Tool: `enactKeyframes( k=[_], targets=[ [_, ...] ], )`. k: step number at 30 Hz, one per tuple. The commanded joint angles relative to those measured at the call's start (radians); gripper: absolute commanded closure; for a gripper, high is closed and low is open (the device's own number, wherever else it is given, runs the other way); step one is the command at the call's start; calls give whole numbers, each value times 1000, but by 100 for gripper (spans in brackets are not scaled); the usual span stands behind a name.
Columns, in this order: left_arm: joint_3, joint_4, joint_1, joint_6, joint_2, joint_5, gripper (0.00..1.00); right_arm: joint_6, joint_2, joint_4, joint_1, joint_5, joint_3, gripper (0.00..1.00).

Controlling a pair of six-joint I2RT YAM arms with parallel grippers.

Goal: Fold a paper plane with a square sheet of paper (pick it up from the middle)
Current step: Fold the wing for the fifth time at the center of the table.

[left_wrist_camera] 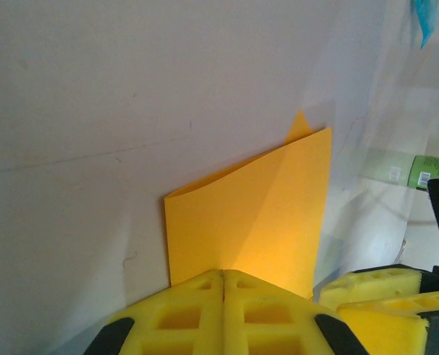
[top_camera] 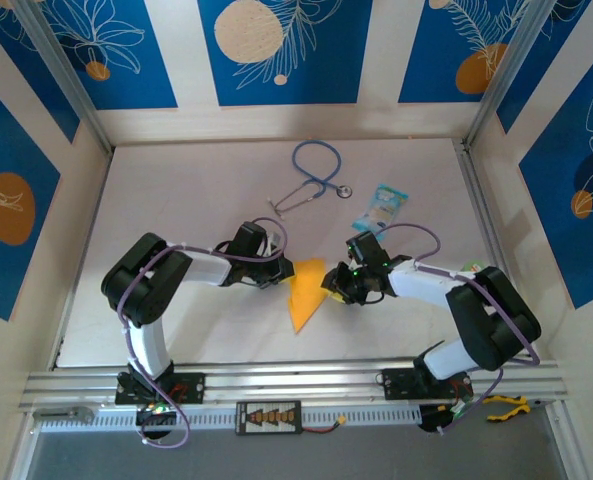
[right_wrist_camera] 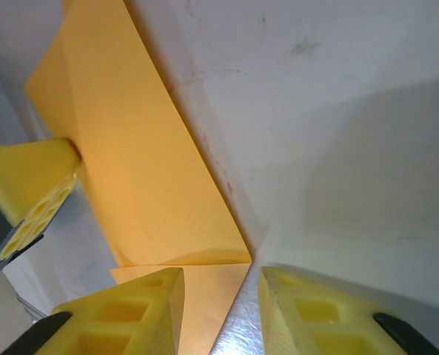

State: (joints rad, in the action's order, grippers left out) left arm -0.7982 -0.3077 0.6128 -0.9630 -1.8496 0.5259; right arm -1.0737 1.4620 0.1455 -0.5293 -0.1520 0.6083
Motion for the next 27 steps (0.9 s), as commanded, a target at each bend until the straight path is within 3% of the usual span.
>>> enactKeyframes(
  k=[1,13,23,27],
  targets=[
    [2,18,6,16,-20,12,99,17,20,-17,6,-50,-14,68],
    [2,24,7,15,-15,9,100,13,37,-116,11,-85,-35,69],
    [9,30,5,16,-7,-5,100,1,-10,-34,14,-2,-55,69],
    [8,27,5,18,-7,-4,100,7,9,-52,14,-28,-54,69]
  ],
)
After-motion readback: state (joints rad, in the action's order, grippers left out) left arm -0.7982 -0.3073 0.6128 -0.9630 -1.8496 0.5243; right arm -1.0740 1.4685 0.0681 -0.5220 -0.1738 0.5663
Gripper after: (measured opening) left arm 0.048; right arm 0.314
